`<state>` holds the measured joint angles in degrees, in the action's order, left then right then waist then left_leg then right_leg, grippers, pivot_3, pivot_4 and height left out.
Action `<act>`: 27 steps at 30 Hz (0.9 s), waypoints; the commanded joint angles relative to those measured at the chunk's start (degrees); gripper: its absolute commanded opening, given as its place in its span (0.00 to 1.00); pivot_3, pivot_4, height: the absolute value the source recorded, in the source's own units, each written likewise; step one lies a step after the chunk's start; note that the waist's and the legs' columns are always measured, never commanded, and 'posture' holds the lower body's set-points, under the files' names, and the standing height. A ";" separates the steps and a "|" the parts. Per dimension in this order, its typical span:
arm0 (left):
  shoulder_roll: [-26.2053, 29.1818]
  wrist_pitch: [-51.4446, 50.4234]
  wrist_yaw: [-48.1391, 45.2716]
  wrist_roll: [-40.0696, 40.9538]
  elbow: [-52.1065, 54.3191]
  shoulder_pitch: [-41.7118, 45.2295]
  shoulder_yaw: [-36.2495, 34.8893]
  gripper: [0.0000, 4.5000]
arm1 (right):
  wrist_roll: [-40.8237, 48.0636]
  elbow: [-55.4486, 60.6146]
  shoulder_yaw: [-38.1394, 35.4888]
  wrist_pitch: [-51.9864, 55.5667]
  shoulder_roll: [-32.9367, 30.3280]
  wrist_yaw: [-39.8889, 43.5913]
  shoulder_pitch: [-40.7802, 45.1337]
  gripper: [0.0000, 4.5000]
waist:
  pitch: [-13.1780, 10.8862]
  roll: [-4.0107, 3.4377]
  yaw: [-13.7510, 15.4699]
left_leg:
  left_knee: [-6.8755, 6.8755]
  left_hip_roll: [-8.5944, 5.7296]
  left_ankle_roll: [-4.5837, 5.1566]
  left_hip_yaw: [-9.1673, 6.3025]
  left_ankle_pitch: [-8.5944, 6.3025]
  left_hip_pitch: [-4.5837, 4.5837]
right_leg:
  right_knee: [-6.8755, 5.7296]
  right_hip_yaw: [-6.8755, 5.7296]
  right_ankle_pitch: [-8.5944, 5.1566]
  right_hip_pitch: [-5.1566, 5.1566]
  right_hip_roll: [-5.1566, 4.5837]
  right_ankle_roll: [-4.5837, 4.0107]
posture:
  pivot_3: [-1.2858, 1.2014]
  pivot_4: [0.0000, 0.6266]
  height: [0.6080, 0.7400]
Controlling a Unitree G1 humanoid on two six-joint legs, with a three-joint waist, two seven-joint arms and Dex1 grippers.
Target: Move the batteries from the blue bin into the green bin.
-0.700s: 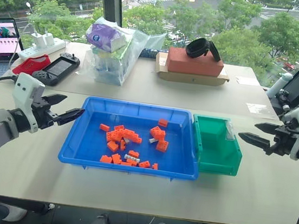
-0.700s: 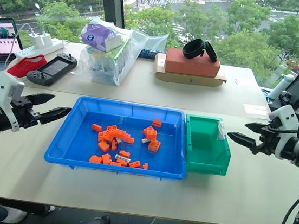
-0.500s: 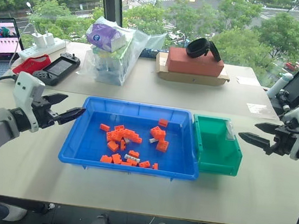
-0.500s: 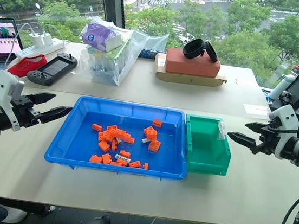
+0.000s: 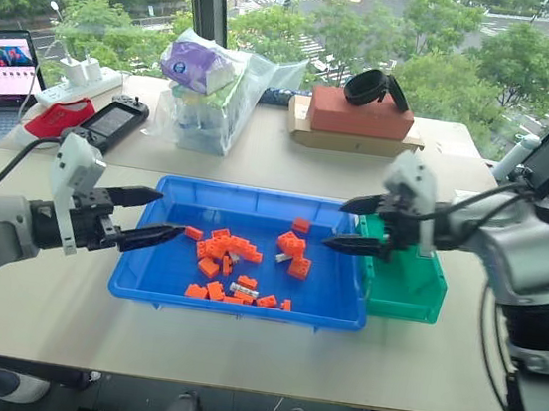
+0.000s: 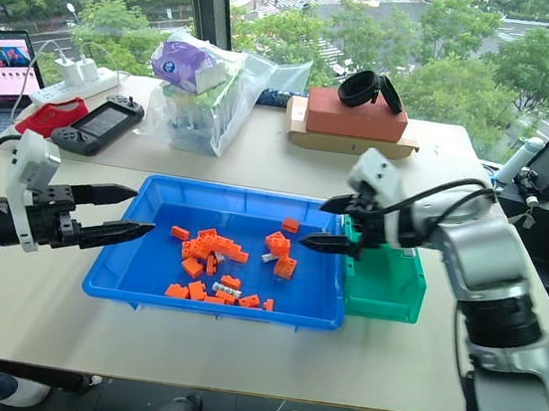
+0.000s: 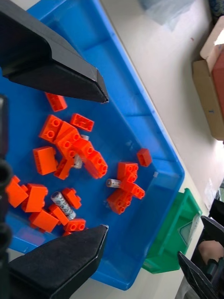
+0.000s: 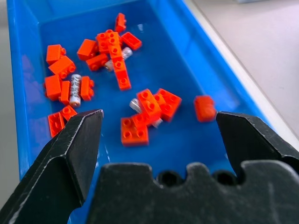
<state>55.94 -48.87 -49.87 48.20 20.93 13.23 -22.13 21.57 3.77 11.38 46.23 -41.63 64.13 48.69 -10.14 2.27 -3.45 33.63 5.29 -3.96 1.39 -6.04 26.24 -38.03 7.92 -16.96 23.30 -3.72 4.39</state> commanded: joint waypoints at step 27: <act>1.51 -2.87 4.90 4.91 12.46 -4.22 -2.88 1.00 | -14.82 -21.03 8.94 -18.39 11.29 3.22 5.90 0.41 | 0.00 0.01 0.79 | 0.20 0.02 0.05 -0.18 -0.06 0.13 | -0.01 -0.28 0.00 -0.05 0.00 -0.01 | 0.52 0.24 1.00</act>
<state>56.57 -51.54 -45.05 52.15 32.04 8.42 -24.55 6.94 -18.14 21.51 29.20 -30.35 67.14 53.48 -10.14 2.28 -2.66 33.83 5.31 -3.90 1.21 -6.10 26.37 -38.04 7.64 -16.95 23.25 -3.72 4.38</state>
